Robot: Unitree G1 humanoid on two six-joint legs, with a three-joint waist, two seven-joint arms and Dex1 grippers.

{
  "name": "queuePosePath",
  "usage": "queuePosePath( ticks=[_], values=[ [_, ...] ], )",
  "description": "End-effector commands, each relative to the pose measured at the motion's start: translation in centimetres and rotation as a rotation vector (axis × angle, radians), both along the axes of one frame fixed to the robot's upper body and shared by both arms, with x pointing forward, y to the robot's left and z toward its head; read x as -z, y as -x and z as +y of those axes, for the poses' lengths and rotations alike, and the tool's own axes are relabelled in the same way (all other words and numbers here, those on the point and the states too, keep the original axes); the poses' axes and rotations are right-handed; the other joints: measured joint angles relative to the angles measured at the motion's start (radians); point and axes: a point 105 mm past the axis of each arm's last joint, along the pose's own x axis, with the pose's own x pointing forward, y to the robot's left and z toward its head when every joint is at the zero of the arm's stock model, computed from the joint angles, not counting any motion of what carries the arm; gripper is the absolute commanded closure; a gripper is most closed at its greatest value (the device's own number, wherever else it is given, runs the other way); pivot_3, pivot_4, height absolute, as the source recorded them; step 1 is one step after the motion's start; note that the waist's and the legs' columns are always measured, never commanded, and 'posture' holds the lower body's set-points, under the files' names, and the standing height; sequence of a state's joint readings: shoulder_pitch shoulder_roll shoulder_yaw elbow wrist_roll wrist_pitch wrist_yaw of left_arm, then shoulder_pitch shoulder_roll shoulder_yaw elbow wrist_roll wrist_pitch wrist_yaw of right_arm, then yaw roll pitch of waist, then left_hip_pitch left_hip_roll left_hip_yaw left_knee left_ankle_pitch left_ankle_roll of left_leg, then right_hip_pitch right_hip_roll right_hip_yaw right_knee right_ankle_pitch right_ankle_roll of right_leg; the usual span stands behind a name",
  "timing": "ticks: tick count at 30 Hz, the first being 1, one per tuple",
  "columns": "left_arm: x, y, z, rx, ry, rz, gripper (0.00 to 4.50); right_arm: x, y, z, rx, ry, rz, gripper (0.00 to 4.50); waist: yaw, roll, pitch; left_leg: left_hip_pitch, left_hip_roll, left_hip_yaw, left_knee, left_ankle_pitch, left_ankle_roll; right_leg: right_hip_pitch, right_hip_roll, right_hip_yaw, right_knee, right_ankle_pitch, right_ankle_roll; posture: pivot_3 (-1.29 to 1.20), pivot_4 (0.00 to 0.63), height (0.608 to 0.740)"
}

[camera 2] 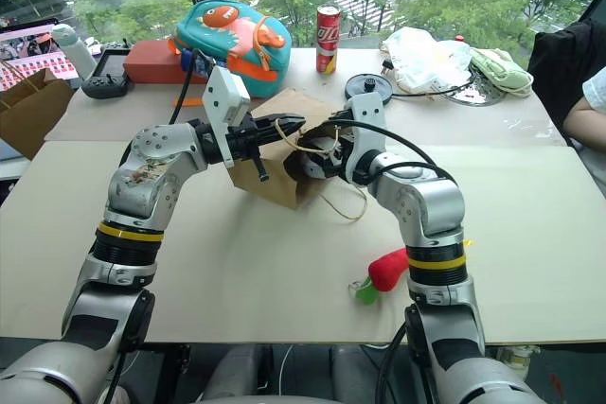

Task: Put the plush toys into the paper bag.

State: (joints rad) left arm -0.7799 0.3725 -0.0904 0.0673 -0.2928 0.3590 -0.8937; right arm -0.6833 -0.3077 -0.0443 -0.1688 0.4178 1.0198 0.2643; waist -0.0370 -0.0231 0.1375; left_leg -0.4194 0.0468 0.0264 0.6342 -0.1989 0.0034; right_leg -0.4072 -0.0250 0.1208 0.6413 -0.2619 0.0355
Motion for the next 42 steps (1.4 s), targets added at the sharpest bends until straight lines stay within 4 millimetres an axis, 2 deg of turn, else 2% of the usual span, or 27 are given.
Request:
queuePosePath(
  ticks=[1, 5, 9, 13, 20, 26, 32, 36, 39, 42],
  values=[
    [-1.6, 0.7, 0.0, 0.024, 0.034, -0.040, 4.50, -1.6, 1.8, -1.9, -0.025, 0.034, -0.066, 0.39, 0.001, 0.000, 0.000, -0.001, 0.000, 0.000, 0.000, 0.000, 0.000, 0.000, 0.000, 0.000, 0.000, 0.000, 0.000, 0.00, 0.150, 0.733],
    [-1.6, 1.1, 0.2, 0.045, 0.059, -0.024, 4.50, -0.8, 4.0, -4.0, -0.041, 0.099, -0.044, 0.39, 0.000, 0.000, 0.000, -0.002, 0.000, -0.001, 0.000, 0.000, 0.000, 0.000, 0.000, -0.001, 0.000, 0.000, 0.000, 0.00, 0.150, 0.733],
    [-2.3, 1.3, 0.3, 0.059, 0.120, 0.006, 4.50, -0.1, 4.5, -4.8, -0.014, 0.100, -0.011, 0.39, -0.010, 0.000, 0.000, -0.001, 0.000, -0.001, 0.000, 0.000, 0.000, -0.001, 0.000, 0.000, -0.002, 0.000, 0.000, 0.00, 0.150, 0.733],
    [-3.6, 1.8, 0.4, 0.109, 0.238, 0.087, 4.50, 1.5, 5.5, -6.2, 0.014, 0.140, 0.041, 0.39, -0.007, 0.000, 0.000, 0.000, 0.000, -0.002, 0.001, 0.000, 0.000, -0.001, 0.001, 0.000, -0.001, 0.000, 0.000, 0.00, 0.150, 0.733],
    [-4.5, 2.5, 1.1, 0.182, 0.366, 0.218, 4.50, 2.0, 6.5, -7.5, 0.021, 0.167, 0.054, 0.39, -0.006, 0.000, 0.000, -0.001, 0.000, -0.001, 0.002, 0.000, 0.000, 0.000, 0.001, 0.000, -0.001, -0.001, 0.001, 0.00, 0.150, 0.733],
    [-3.9, 2.1, 2.2, 0.187, 0.444, 0.331, 4.50, 2.0, 6.5, -7.3, 0.019, 0.165, 0.053, 0.39, -0.007, 0.000, 0.000, 0.000, 0.000, -0.002, 0.002, 0.000, 0.000, 0.000, 0.001, 0.000, -0.001, -0.001, 0.001, 0.00, 0.150, 0.733],
    [-2.2, 1.7, 2.9, 0.153, 0.416, 0.372, 4.50, 2.2, 6.8, -7.3, 0.013, 0.168, 0.066, 0.39, -0.006, 0.000, 0.000, -0.001, 0.000, -0.002, 0.002, 0.000, 0.000, 0.000, 0.001, 0.000, -0.001, -0.001, 0.001, 0.00, 0.150, 0.733],
    [-0.6, 2.0, 3.0, 0.157, 0.324, 0.361, 4.50, 2.4, 7.5, -7.7, -0.007, 0.192, 0.074, 0.39, -0.005, 0.000, 0.000, -0.001, 0.000, -0.002, 0.002, 0.000, 0.000, 0.000, 0.001, 0.000, -0.001, -0.001, 0.001, 0.00, 0.150, 0.733],
    [-0.2, 1.7, 3.3, 0.155, 0.305, 0.365, 4.50, 2.6, 9.3, -7.8, -0.095, 0.246, 0.078, 0.39, 0.002, 0.000, 0.000, -0.001, -0.001, -0.002, 0.002, 0.000, 0.000, 0.000, 0.000, 0.000, -0.002, -0.001, 0.001, 0.00, 0.150, 0.733],
    [0.0, 1.7, 3.3, 0.162, 0.279, 0.357, 4.50, 2.8, 10.1, -8.4, -0.126, 0.268, 0.085, 0.39, 0.003, 0.000, 0.000, -0.001, -0.001, -0.002, 0.002, 0.000, 0.000, 0.001, 0.000, 0.000, -0.003, -0.001, 0.001, 0.00, 0.150, 0.733]
  ],
)
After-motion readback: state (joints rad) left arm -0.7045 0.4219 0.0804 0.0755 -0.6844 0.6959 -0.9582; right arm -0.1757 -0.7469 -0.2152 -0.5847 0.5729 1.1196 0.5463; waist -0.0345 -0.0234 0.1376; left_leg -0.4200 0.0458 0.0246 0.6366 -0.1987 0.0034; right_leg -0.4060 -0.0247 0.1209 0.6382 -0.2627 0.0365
